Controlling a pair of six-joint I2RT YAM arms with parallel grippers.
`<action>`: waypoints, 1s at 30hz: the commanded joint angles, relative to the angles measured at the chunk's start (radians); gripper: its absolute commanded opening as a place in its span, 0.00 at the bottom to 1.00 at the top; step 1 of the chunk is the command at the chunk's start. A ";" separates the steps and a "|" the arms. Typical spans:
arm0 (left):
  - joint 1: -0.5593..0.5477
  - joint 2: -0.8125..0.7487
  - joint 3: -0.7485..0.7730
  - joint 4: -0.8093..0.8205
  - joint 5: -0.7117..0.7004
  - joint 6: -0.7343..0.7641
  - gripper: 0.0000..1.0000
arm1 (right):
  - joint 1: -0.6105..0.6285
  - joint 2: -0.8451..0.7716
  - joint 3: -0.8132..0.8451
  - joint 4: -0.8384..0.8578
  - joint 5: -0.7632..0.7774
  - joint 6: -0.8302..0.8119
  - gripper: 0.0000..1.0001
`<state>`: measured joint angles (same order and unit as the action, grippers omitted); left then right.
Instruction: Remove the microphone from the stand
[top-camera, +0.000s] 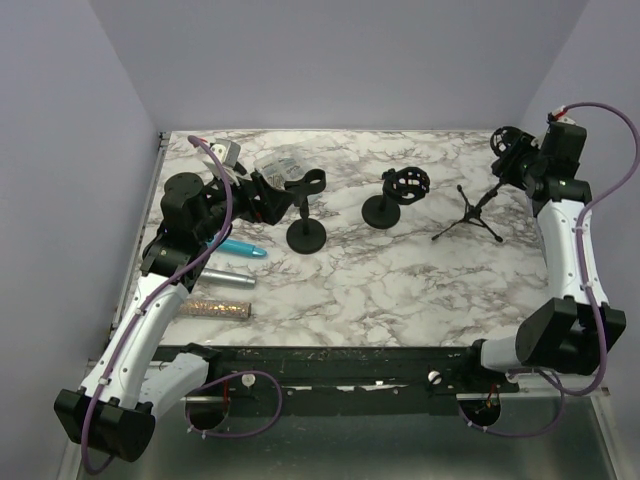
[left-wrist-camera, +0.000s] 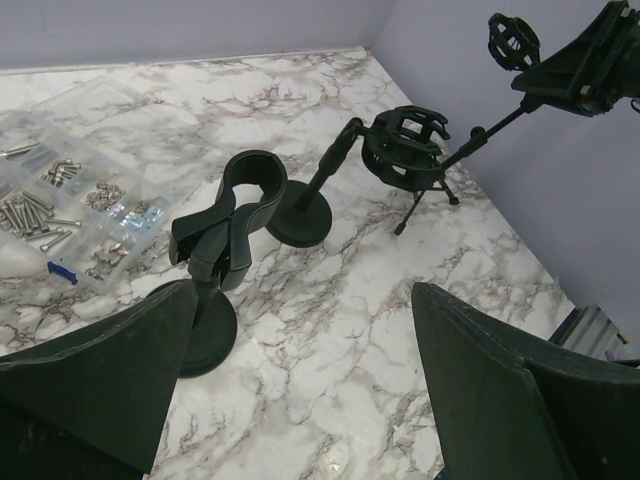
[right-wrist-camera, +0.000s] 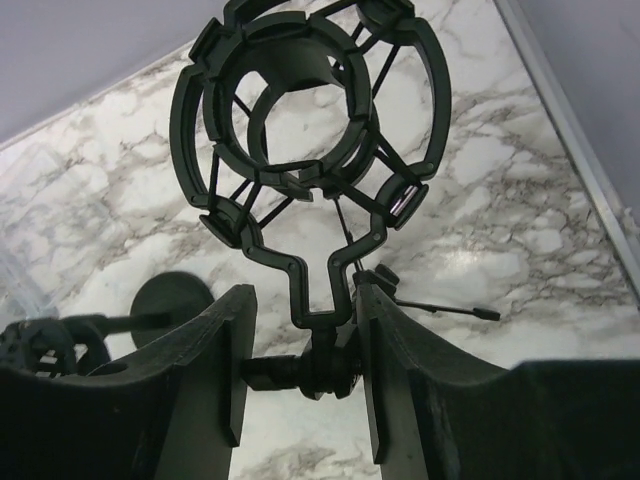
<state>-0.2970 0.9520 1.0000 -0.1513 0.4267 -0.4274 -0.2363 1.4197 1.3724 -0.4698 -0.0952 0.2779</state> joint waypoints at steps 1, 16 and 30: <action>-0.005 -0.008 -0.008 0.026 0.029 0.001 0.90 | 0.095 -0.106 -0.035 -0.091 0.033 0.044 0.01; -0.013 -0.006 -0.020 0.018 -0.018 0.022 0.89 | 0.462 -0.306 -0.171 -0.174 0.219 0.127 0.01; -0.020 0.003 -0.028 0.001 -0.061 0.055 0.90 | 0.528 -0.426 -0.235 -0.078 -0.001 0.126 0.01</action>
<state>-0.3099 0.9588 0.9802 -0.1520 0.4011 -0.4034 0.2420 1.0397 1.1599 -0.6384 0.0120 0.3622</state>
